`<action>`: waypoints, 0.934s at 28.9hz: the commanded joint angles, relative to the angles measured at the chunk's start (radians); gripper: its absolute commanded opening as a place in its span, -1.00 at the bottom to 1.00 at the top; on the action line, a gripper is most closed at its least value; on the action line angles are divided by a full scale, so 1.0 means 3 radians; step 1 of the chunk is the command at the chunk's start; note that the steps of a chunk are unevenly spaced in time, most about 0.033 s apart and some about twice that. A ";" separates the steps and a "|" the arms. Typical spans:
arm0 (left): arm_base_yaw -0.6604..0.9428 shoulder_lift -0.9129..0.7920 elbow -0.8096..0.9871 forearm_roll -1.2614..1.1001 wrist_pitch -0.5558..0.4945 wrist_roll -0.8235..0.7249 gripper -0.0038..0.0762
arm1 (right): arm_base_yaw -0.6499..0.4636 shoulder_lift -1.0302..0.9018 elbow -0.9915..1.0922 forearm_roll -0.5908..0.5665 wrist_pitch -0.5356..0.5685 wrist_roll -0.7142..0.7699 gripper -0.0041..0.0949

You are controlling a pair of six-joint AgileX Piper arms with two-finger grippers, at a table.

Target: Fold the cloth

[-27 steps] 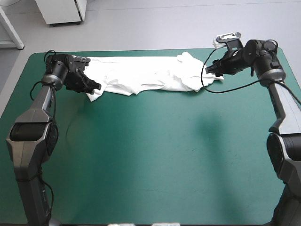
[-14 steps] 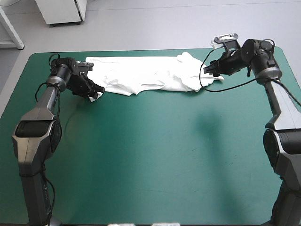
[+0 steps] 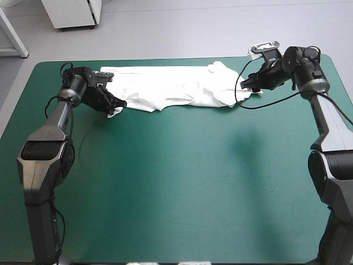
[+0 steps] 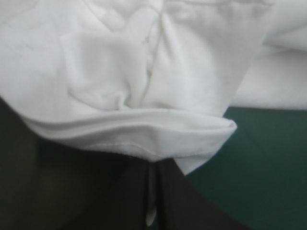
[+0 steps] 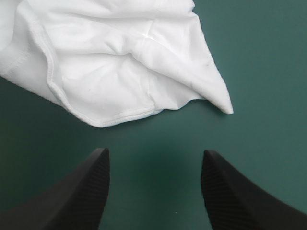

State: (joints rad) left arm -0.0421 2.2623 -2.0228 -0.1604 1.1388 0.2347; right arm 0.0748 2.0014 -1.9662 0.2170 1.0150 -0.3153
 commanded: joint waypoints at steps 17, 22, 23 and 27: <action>-0.0051 -0.0393 -0.0003 -0.0375 0.0348 0.0061 -0.93 | -0.0113 0.0469 -0.0468 -0.0198 -0.0235 0.0202 0.18; -0.0051 -0.0393 -0.0003 -0.0431 0.0348 0.0066 -0.93 | -0.0113 0.0604 -0.0571 -0.0195 -0.0307 0.0256 0.18; -0.0051 -0.0393 -0.0003 -0.0460 0.0348 0.0080 -0.93 | -0.0113 0.0646 -0.0607 -0.0195 -0.0308 0.0263 0.18; -0.0051 -0.0414 -0.0003 -0.0467 0.0348 0.0102 -0.93 | -0.0113 0.0787 -0.0737 -0.0181 -0.0360 0.0263 0.18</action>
State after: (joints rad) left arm -0.0525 2.2184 -2.0005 -0.2624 1.2246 0.2613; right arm 0.0495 2.2819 -2.1291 0.1520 0.9587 -0.2391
